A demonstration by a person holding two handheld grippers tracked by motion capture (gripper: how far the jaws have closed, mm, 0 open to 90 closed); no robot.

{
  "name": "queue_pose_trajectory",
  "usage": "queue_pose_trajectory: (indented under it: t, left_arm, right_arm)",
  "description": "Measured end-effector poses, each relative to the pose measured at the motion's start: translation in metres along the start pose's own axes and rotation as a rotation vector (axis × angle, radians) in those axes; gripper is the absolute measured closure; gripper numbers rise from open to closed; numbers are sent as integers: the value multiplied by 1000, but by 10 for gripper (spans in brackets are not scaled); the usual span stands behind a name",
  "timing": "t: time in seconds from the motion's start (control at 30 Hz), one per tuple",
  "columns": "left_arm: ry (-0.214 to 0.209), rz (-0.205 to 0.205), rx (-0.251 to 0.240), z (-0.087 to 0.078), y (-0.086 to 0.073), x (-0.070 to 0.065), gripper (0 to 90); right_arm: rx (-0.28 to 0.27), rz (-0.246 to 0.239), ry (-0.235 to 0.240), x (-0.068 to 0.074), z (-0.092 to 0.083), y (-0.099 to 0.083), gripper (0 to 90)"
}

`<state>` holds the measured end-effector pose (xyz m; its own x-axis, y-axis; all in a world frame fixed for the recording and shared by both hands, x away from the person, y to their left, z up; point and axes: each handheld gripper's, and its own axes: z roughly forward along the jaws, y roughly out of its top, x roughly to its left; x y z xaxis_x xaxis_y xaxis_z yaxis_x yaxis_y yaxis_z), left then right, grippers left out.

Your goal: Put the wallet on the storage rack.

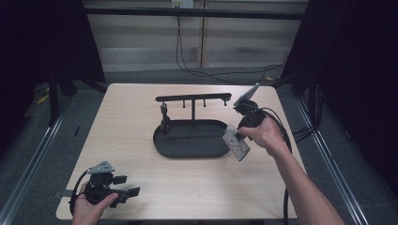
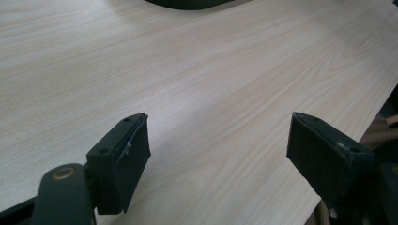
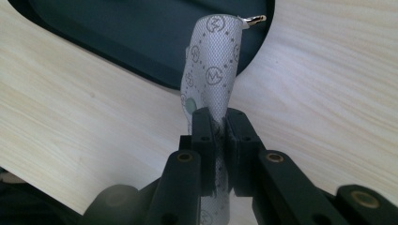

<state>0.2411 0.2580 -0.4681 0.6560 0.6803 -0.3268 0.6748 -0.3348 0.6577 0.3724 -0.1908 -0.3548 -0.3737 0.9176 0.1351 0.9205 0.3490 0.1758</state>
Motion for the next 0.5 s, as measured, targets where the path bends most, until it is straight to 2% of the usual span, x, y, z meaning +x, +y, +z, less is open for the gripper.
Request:
queue_pose_trajectory:
  t: [0.17,0.5]
  left_arm:
    - [-1,0,-1,0,0,0,215]
    - [-2,5,5,-1,0,0,215]
  right_arm:
    - [-7,11,-9,1,-1,9,835]
    - [-33,43,7,-2,2,18,835]
